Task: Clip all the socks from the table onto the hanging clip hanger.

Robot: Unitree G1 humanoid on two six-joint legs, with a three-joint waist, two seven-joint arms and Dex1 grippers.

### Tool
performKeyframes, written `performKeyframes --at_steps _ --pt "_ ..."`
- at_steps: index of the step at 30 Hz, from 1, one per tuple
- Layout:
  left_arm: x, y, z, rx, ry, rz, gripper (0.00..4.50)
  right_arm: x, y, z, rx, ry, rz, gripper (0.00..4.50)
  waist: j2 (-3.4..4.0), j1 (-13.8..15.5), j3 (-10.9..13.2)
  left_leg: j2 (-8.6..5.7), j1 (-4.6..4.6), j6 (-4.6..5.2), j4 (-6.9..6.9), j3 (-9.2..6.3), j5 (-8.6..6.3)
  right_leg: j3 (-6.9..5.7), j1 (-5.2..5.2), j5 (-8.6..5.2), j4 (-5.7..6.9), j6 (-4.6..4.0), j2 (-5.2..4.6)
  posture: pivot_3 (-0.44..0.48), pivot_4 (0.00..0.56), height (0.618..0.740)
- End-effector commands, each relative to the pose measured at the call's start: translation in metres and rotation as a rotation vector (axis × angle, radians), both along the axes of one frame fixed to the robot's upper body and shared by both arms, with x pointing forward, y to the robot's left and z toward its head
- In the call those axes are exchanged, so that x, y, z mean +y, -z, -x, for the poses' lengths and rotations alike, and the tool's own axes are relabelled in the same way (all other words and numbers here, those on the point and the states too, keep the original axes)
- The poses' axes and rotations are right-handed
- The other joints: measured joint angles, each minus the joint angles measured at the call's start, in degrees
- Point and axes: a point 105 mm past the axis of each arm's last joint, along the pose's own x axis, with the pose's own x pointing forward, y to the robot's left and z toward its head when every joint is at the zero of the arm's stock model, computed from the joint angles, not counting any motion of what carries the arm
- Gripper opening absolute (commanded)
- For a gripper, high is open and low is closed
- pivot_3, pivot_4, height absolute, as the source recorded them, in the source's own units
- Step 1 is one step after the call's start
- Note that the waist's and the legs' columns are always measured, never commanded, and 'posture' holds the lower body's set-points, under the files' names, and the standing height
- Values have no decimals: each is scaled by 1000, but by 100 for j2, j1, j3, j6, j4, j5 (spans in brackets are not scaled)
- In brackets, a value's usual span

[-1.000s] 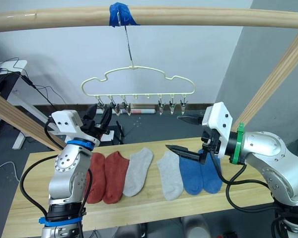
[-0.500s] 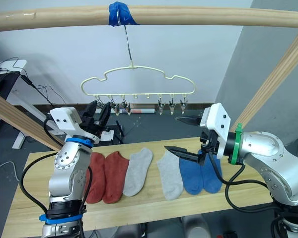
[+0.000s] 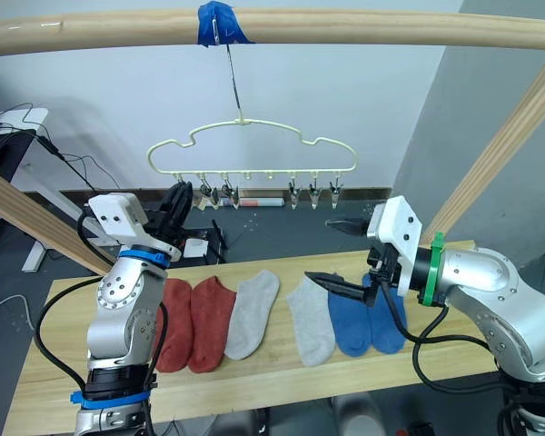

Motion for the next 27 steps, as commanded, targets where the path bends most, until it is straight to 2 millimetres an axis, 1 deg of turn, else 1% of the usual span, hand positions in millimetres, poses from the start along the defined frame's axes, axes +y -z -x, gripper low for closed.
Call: performKeyframes --at_steps 1,2,3,4,7,11,14,16,19,21,22,25,27 --pt "1 -15 8 -54 2 -20 4 -21 11 -14 -26 188 32 4500 0 2 6 0 -1 0 0 2 0 3 -2 0 1 1 0 -245 295 740" --pt "0 -16 9 -54 5 -28 4 -26 18 -17 -23 233 41 4500 -3 7 9 -1 -2 0 1 2 0 2 -3 0 2 1 -1 -245 295 740" --pt "-1 -16 10 -52 10 -32 4 -35 30 -20 -5 323 46 4500 -4 10 18 0 -3 0 0 0 0 0 -4 0 1 2 -1 -241 303 740" --pt "-1 -17 11 -50 12 -33 4 -41 38 -21 7 378 49 4500 -5 15 30 0 -5 0 -1 -2 0 -1 -7 -1 1 3 0 -241 303 740" --pt "-4 -18 15 -45 32 -51 4 -59 76 -26 53 577 68 4500 -3 12 65 1 -9 -1 -2 -1 0 1 -11 -2 2 4 0 -239 308 740" --pt "-5 -22 17 -43 49 -64 4 -73 110 -31 79 725 79 4500 6 -1 137 1 -7 -2 1 6 1 9 -14 -5 5 22 0 -226 322 740" --pt "-6 -24 17 -40 55 -67 4 -76 133 -36 87 765 97 4500 8 -2 159 2 -5 -2 0 9 2 12 -17 -4 8 27 1 -218 327 740" --pt "-6 -24 17 -37 57 -72 4 -78 145 -44 93 797 105 4500 12 -3 175 2 -5 -2 -1 10 1 13 -18 -4 7 27 1 -214 331 740" --pt "-6 -25 17 -36 58 -74 4 -77 150 -51 90 809 101 4500 15 -1 229 1 -6 -2 0 13 2 17 -19 -2 8 27 1 -214 331 740" --pt "-6 -26 18 -35 60 -74 4 -80 156 -58 117 849 84 4500 8 2 242 1 -8 -2 -1 12 2 16 -21 1 8 21 1 -204 335 740" --pt "-6 -26 18 -34 61 -76 4 -82 163 -61 145 879 81 4500 7 3 248 2 -8 -3 -1 10 1 15 -21 4 8 17 1 -204 335 740" --pt "-6 -25 19 -30 62 -80 4 -89 182 -62 235 957 68 4500 9 6 257 2 -10 -3 -3 10 1 15 -22 12 6 4 0 -191 334 740" --pt "-5 -26 19 -30 60 -81 4 -90 190 -60 292 986 42 4500 11 14 259 2 -11 -3 -4 9 1 14 -23 12 6 3 0 -191 334 740"
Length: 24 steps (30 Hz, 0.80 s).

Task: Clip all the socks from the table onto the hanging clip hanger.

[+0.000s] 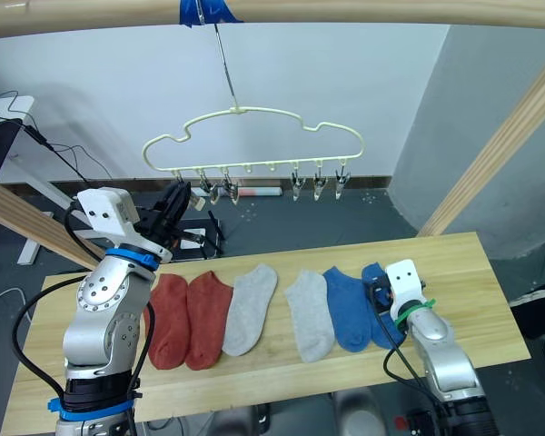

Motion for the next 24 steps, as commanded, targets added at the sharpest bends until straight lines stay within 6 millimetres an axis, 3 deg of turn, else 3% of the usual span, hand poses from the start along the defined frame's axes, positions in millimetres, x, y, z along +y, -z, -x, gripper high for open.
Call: performKeyframes --at_steps 1,5,8,16,19,21,24 --pt "0 -14 7 -54 8 -16 4 -10 13 5 61 82 -61 4500 1 8 1 0 -1 0 0 0 0 0 0 0 0 0 -1 -191 334 740" --pt "0 -14 8 -53 5 -18 4 -10 23 9 110 117 -123 4500 1 10 1 -1 0 0 3 0 0 1 1 0 1 0 -3 -181 333 740" --pt "1 -14 9 -50 3 -18 0 -11 26 11 130 126 -135 3876 0 10 1 -1 1 0 3 -2 0 -2 1 -5 2 9 -2 -176 333 740" --pt "1 -13 10 -34 25 -8 0 -10 23 11 111 91 -101 995 0 6 1 0 2 0 2 -1 0 -1 1 -7 2 13 -1 -183 332 740" --pt "0 -17 15 -9 88 7 0 -5 7 7 48 13 -73 11 1 -1 3 0 2 0 2 -1 0 -1 1 -10 2 18 0 -186 332 740" --pt "1 -19 17 8 115 19 0 0 -2 6 20 -37 -56 11 0 1 6 0 1 0 0 0 0 0 0 -11 1 20 -1 -182 334 740" --pt "-3 -26 25 59 214 54 0 31 -50 4 -128 -308 29 11 14 -5 44 -1 -1 0 2 2 0 3 -3 -13 3 24 -1 -179 335 740"
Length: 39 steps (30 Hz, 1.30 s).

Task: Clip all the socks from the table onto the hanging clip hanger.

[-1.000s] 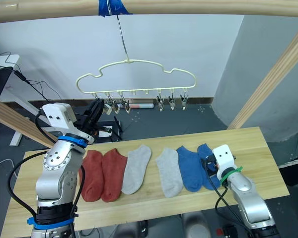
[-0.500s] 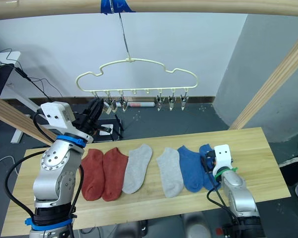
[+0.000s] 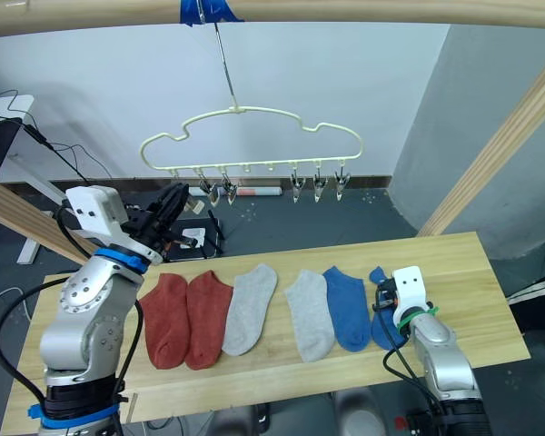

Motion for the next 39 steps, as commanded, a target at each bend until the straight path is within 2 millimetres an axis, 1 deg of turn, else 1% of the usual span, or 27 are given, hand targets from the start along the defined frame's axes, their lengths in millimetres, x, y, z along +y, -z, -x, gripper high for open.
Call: performKeyframes --at_steps 1,5,6,7,8,9,10,12,15,16,18,25,28,33,39 --pt "-8 -20 14 -1 118 35 0 41 -61 0 -210 -308 69 11 10 -11 22 0 -4 0 1 5 0 5 -8 1 1 6 0 -178 336 740" --pt "-11 -23 17 46 169 95 0 74 -86 7 -276 -514 112 11 8 -3 32 3 -4 -1 -1 3 1 2 -12 0 5 9 4 -178 336 740" --pt "-13 -25 17 56 185 120 0 90 -97 7 -313 -577 106 11 5 -3 34 4 -6 -1 -2 -2 1 -2 -12 0 5 8 7 -178 336 740" --pt "-14 -26 18 64 195 135 0 100 -105 8 -338 -617 100 11 3 0 41 5 -7 -1 -2 -5 1 -5 -12 0 5 8 8 -179 335 740" --pt "-17 -26 18 76 213 157 0 123 -118 7 -388 -680 78 11 -1 1 46 5 -9 -1 -2 -5 1 -4 -13 1 4 5 8 -178 333 740" --pt "-18 -27 18 82 220 174 0 140 -127 6 -425 -722 59 11 -7 -2 54 5 -10 -2 0 -4 1 -3 -14 5 4 -1 6 -177 331 740" --pt "-19 -27 18 87 224 183 0 151 -132 6 -445 -746 47 11 -16 -12 62 4 -12 -2 1 -2 1 0 -17 8 5 -6 4 -177 331 740" --pt "-19 -27 18 97 224 203 0 162 -137 5 -460 -763 35 11 -18 -3 63 4 -17 -2 1 -2 2 2 -30 16 10 -18 4 -179 331 740" --pt "-20 -27 18 111 231 223 0 181 -142 3 -481 -783 11 11 -19 100 63 4 -28 -4 1 -13 1 -11 -39 18 17 -23 -2 -175 327 740" --pt "-20 -27 17 112 230 234 0 190 -143 2 -488 -787 -2 11 -19 129 63 3 -32 -6 1 -12 1 -10 -42 18 16 -23 -6 -172 326 740" --pt "-21 -28 18 114 233 243 0 201 -143 1 -493 -788 -18 11 -19 142 63 3 -45 -8 2 -14 0 -8 -53 19 13 -24 -13 -172 326 740" --pt "-26 -26 20 132 259 257 0 218 -147 -3 -522 -773 -49 11 -19 151 63 2 -55 -9 4 -23 0 -10 -62 19 14 -25 -19 -168 324 740" --pt "-26 -25 20 136 258 252 0 219 -150 -4 -530 -769 -68 11 -19 151 63 0 -55 -9 5 -21 0 -16 -62 20 17 -26 -16 -164 323 740" --pt "-26 -23 21 140 255 246 0 225 -162 -2 -574 -783 -112 11 -19 150 63 -1 -55 -8 5 -20 0 -18 -62 20 19 -27 -15 -161 323 740" --pt "-27 -21 22 143 256 245 0 228 -166 0 -598 -787 -132 11 -19 151 63 -1 -55 -8 5 -20 0 -18 -62 21 19 -27 -16 -160 324 740"
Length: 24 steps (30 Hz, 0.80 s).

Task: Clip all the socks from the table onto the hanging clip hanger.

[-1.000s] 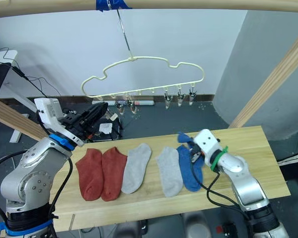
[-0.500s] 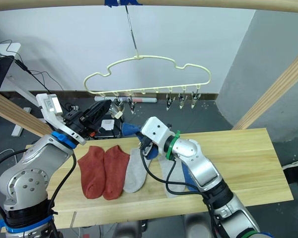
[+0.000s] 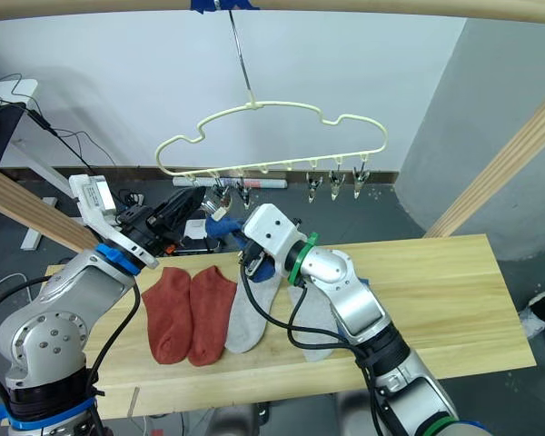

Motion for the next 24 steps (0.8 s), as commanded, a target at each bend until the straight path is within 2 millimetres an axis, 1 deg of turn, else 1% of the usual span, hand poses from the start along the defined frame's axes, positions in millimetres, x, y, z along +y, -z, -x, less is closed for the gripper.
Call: performKeyframes --at_steps 1,9,10,11,16,17,19,22,23,24 --pt "-5 -10 8 -53 18 -14 0 6 -17 6 -54 -28 -56 11 0 0 0 0 0 0 0 0 0 0 0 0 0 0 0 -161 323 740" --pt "-3 -10 7 -58 5 2 0 13 -18 8 -51 -48 -64 11 0 0 0 0 0 0 1 0 0 -1 0 0 2 0 0 -161 323 740" --pt "-3 -10 8 -58 6 2 678 14 -18 8 -51 -49 -63 0 0 0 0 0 0 0 1 0 0 -1 0 0 2 0 0 -159 322 740" --pt "-3 -10 8 -59 7 2 886 15 -18 8 -51 -50 -63 0 0 0 0 0 0 0 1 0 0 -1 0 0 3 0 0 -159 322 740" --pt "-3 -6 10 -36 26 4 2452 20 -18 12 -39 -91 -61 0 0 -1 0 0 0 0 1 0 0 -1 0 0 4 0 0 -159 322 740" --pt "-2 -5 11 -34 27 -5 2824 21 -17 12 -31 -99 -65 274 0 -1 0 0 0 0 1 0 0 -1 -1 0 6 0 0 -159 322 740" --pt "-1 -3 11 -36 26 -28 3354 22 -15 14 -11 -113 -57 778 0 -1 0 1 0 0 2 -1 0 -3 -2 0 10 0 0 -156 316 740" --pt "0 1 12 -41 22 -80 4314 24 -10 16 -14 -129 -12 1878 0 -1 0 0 1 -1 3 0 1 -1 -6 0 25 -1 0 -156 315 740" --pt "1 2 12 -44 8 -96 4475 24 -8 17 -20 -131 3 2132 0 -2 0 -1 2 -1 4 0 1 1 -7 0 28 -1 0 -156 315 740" --pt "2 2 11 -47 -2 -105 4475 23 -7 17 -24 -132 12 2132 0 -2 0 -2 2 -2 4 1 1 0 -9 0 31 -1 1 -157 314 740"
